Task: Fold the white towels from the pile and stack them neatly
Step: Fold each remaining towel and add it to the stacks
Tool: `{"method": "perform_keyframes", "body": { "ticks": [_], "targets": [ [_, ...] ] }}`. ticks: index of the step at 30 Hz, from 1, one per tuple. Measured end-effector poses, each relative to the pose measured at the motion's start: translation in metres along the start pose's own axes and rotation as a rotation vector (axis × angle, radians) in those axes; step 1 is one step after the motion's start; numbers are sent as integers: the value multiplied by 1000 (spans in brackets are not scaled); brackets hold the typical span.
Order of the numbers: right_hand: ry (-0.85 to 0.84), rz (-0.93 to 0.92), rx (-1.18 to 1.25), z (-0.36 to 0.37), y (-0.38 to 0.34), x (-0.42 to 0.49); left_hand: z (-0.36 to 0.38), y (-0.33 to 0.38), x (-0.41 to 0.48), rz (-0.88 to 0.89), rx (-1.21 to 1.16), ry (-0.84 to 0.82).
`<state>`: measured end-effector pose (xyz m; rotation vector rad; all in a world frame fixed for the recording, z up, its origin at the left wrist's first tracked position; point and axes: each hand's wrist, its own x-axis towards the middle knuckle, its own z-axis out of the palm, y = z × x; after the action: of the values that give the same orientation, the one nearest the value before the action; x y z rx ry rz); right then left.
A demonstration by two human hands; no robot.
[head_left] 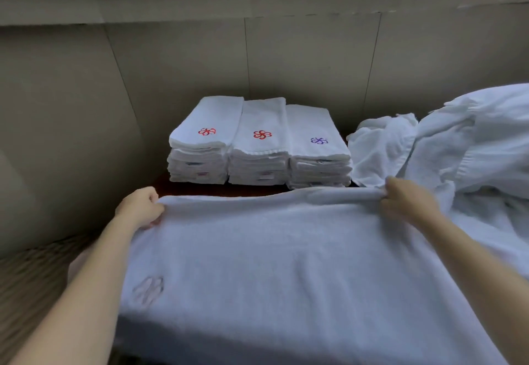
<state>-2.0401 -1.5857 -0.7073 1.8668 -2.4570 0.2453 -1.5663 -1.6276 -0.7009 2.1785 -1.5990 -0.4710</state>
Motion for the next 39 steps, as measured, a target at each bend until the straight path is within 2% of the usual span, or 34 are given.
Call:
{"method": "perform_keyframes", "body": {
  "ticks": [2, 5, 7, 9, 11, 14, 15, 16, 20, 24, 26, 29, 31, 33, 36, 39],
  "targets": [
    [191, 75, 99, -20, 5, 8, -2, 12, 9, 92, 23, 155],
    [463, 144, 176, -58, 9, 21, -12, 38, 24, 129, -67, 370],
    [539, 123, 214, -74, 9, 22, -16, 50, 30, 146, -142, 439],
    [505, 117, 175, -75, 9, 15, -10, 53, 30, 130, -256, 440],
    [414, 122, 91, -63, 12, 1, 2, 48, 24, 25, -491, 384],
    [281, 151, 52, -33, 13, -28, 19, 31, 6, -285, -1196, 228],
    [257, 169, 46, -24, 13, -37, 24, 23, -2, -395, -1371, 209],
    [246, 190, 44, -16, 14, -45, 27, 15, -10, -452, -1440, 214],
    [277, 317, 139, -11, 22, -64, 34, -7, -22, -458, -1151, 226],
    [229, 358, 45, -12, 25, -81, 30, -21, -27, -399, -881, 382],
    [204, 344, -41, -9, 15, -90, 33, -31, -28, -372, -818, 393],
    [206, 60, -346, 0, -13, -101, 32, -32, -30, -312, -679, 288],
    [195, -167, -367, 15, -38, -107, 29, -29, -31, -259, -609, 198],
    [176, -317, -304, 28, -59, -111, 27, -29, -32, -245, -567, 149],
    [180, -366, -282, 30, -73, -108, 24, -30, -37, -263, -583, 122],
    [362, -391, -87, 28, -78, -109, 21, -29, -36, -254, -667, 144]
  ]
}}
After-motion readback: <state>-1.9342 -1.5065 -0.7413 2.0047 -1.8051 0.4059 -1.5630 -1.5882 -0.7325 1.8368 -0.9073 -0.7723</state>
